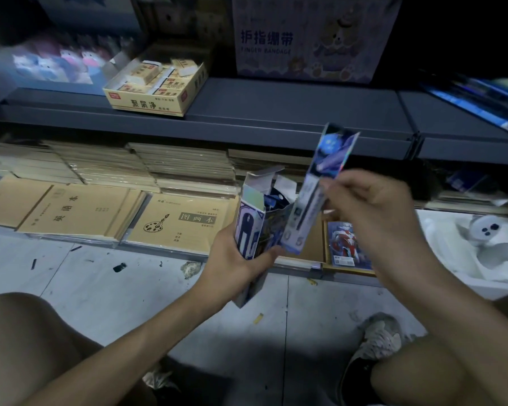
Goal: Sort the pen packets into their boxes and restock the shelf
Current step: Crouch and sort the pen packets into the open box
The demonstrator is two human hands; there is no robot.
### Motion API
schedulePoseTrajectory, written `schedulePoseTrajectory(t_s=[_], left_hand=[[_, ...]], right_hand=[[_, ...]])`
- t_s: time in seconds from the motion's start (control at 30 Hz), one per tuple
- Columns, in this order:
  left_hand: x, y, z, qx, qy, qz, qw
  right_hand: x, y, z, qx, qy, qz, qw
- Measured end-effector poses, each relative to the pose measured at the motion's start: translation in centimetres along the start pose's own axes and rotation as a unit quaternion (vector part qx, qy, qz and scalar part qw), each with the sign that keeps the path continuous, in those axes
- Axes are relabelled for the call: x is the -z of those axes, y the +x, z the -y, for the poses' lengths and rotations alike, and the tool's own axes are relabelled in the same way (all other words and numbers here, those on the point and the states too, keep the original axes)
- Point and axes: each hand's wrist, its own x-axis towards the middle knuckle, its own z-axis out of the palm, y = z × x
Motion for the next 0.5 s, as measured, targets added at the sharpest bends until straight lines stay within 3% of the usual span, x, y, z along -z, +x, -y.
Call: schedulePoseTrajectory(t_s=[0.13,0.3,0.5], left_hand=[[0.4,0.1,0.8,-0.01,0.034,-0.017,0.999],[0.3,-0.3,0.7,-0.038,0.081,-0.008,0.996],[0.2,-0.6,0.6,-0.051,0.095,0.011,0.994]], right_hand=[[1.6,-0.4,1.8,0.082,0.049,-0.095,0.991],[2.3,-1.3,2.8,0.065,0.138,-0.074,0.985],[2.6,-2.1,2.6,0.105,0.112,-0.075,0.985]])
